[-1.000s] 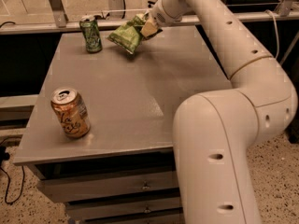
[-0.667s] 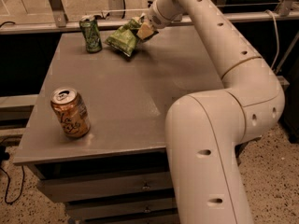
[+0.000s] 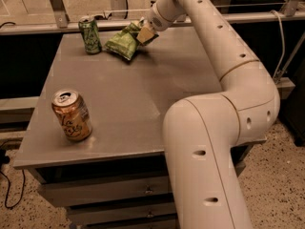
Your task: Move green jalapeno chip bag near green can
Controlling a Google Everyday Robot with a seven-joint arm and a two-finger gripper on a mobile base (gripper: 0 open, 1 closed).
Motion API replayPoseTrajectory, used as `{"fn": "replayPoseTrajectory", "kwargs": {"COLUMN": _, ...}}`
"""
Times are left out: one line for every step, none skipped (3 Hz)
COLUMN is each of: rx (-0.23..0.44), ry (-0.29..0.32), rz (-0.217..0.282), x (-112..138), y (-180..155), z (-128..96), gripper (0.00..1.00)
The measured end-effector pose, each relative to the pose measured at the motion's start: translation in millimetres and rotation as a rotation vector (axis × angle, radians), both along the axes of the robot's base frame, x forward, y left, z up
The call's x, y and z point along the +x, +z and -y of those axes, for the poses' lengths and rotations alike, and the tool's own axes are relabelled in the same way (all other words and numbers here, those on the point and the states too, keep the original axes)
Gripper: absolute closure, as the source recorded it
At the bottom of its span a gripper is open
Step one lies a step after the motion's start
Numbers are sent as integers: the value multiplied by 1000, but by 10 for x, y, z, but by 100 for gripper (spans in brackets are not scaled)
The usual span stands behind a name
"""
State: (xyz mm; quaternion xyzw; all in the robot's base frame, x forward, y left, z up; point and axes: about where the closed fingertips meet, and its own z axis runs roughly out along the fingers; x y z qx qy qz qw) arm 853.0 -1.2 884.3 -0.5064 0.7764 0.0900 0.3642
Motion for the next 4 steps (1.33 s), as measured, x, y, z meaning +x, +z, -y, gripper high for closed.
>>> {"fn": "replayPoseTrajectory", "kwargs": {"rx": 4, "ry": 11, "rz": -15, "x": -18, "y": -24, "z": -41, "gripper": 38}}
{"fn": "replayPoseTrajectory", "kwargs": {"rx": 12, "ry": 20, "rz": -21, "x": -42, "y": -3, "z": -47, "gripper": 15}}
{"fn": "replayPoseTrajectory", "kwargs": {"rx": 52, "ry": 31, "rz": -16, "x": -140, "y": 166, "z": 58, "gripper": 0}}
{"fn": "replayPoseTrajectory", "kwargs": {"rx": 120, "ry": -6, "rz": 2, "x": -291, "y": 444, "z": 437, "gripper": 0}}
